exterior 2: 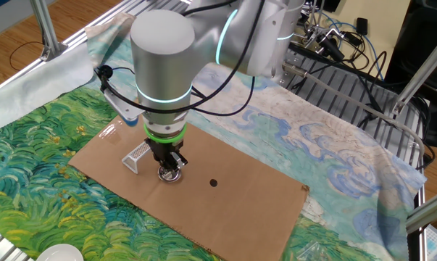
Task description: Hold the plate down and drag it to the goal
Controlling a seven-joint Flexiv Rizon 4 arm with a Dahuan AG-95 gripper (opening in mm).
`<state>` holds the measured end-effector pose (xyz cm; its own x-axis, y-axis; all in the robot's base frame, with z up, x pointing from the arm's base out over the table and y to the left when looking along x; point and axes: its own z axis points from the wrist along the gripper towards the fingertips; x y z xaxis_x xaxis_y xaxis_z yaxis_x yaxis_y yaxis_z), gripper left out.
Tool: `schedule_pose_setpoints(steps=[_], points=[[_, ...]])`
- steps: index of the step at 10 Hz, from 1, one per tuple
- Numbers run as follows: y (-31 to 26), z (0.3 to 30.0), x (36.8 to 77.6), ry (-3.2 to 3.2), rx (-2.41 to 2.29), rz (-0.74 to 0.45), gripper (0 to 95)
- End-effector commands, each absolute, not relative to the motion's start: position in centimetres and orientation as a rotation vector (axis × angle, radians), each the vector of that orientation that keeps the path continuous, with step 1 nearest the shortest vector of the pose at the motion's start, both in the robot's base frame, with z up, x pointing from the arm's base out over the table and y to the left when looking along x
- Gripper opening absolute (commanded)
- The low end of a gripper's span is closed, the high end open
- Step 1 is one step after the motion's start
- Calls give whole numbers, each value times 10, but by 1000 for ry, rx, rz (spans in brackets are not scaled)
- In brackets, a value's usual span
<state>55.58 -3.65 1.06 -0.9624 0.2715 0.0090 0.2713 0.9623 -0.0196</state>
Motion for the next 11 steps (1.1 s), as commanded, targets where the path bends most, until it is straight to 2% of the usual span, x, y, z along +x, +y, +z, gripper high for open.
schedule_pose_setpoints(steps=[1,4,8,11], points=[[-36,12,555,-3106,-414,47,0],[-38,9,554,-3112,-399,144,0],[-42,6,554,-3108,-409,165,0],[-44,5,549,-3115,-397,229,0]])
